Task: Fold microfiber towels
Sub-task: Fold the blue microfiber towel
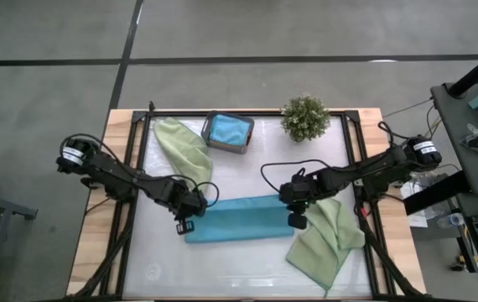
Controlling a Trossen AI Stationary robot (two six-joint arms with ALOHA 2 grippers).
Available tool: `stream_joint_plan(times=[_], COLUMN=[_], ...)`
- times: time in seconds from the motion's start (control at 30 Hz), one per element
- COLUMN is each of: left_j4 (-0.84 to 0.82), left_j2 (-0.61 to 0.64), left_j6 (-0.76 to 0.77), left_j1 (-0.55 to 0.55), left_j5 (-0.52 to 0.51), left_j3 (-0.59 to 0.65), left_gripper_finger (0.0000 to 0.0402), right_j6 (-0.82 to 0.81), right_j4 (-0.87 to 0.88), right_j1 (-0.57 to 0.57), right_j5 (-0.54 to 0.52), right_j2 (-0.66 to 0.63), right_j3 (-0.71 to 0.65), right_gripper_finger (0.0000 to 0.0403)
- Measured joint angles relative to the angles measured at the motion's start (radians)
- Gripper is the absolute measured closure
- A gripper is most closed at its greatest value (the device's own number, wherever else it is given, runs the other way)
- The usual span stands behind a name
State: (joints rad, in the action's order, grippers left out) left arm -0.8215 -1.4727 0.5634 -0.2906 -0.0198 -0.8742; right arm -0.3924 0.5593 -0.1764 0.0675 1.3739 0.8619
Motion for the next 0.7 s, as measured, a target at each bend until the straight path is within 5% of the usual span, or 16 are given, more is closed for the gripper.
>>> stream_joint_plan(times=[0.7], left_j4=[0.006], left_j2=[0.000], left_j6=[0.006], left_j1=[0.029], left_j5=[-0.120], left_j3=[0.017], left_gripper_finger=[0.0398], right_j6=[-0.002], right_j4=[0.029], right_j1=[0.007], right_j5=[-0.120], right_j2=[0.003], right_j3=[0.000], right_gripper_finger=[0.0393])
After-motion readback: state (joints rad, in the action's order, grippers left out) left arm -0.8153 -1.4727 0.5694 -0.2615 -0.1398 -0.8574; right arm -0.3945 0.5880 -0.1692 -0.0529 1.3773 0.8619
